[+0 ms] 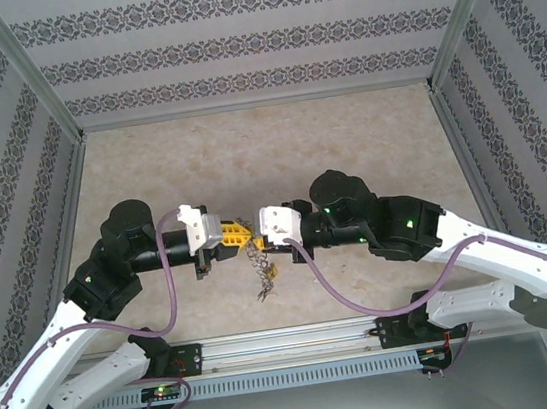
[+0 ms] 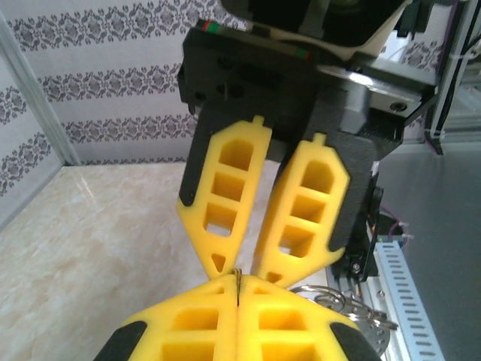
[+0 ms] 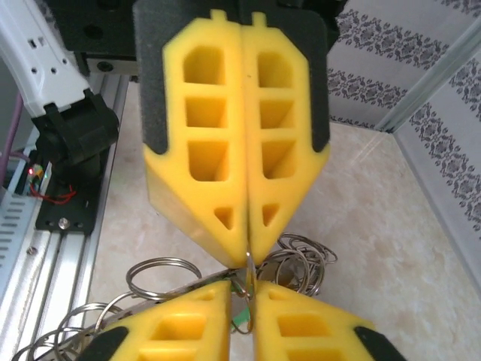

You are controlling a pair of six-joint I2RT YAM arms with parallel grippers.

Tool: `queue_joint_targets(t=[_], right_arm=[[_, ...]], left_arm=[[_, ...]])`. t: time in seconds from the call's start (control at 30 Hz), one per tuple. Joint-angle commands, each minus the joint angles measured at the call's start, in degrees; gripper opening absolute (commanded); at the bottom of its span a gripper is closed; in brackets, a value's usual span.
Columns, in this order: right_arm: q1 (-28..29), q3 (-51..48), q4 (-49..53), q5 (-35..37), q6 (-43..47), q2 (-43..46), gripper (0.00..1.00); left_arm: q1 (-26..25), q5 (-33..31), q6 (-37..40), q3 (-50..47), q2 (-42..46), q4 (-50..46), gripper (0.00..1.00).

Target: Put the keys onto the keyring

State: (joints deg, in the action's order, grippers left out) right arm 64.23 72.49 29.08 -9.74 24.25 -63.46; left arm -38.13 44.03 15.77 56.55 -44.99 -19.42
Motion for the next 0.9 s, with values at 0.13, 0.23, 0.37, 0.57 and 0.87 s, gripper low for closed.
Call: queue_joint_targets(t=[0.13, 0.23, 0.37, 0.57, 0.87], right_arm=[[-0.81, -2.12, -2.87, -2.13, -1.84, 1.68, 0.03], [-1.03, -2.19, -3.19, -1.92, -1.59, 2.28, 0.00], [-1.21, 0.51, 0.04, -0.83, -0.49, 1.74, 0.00], [-1.03, 8.63, 10.12, 0.51, 2.42, -4.10, 0.00], [-0.51, 10.57, 11.01, -0.36, 3.00, -5.64, 0.00]], left_arm=[[0.31, 4.40, -5.90, -0.48, 1.80, 12.90, 0.00], [0.33, 3.90, -4.86, -0.15, 1.48, 10.41, 0.00], [0.34, -0.05, 2.47, 2.91, -0.27, -1.31, 0.04], [0.34, -4.63, 11.29, 7.97, -4.31, -13.68, 0.16], [0.34, -3.79, 12.34, 8.07, -5.59, -14.30, 0.00]])
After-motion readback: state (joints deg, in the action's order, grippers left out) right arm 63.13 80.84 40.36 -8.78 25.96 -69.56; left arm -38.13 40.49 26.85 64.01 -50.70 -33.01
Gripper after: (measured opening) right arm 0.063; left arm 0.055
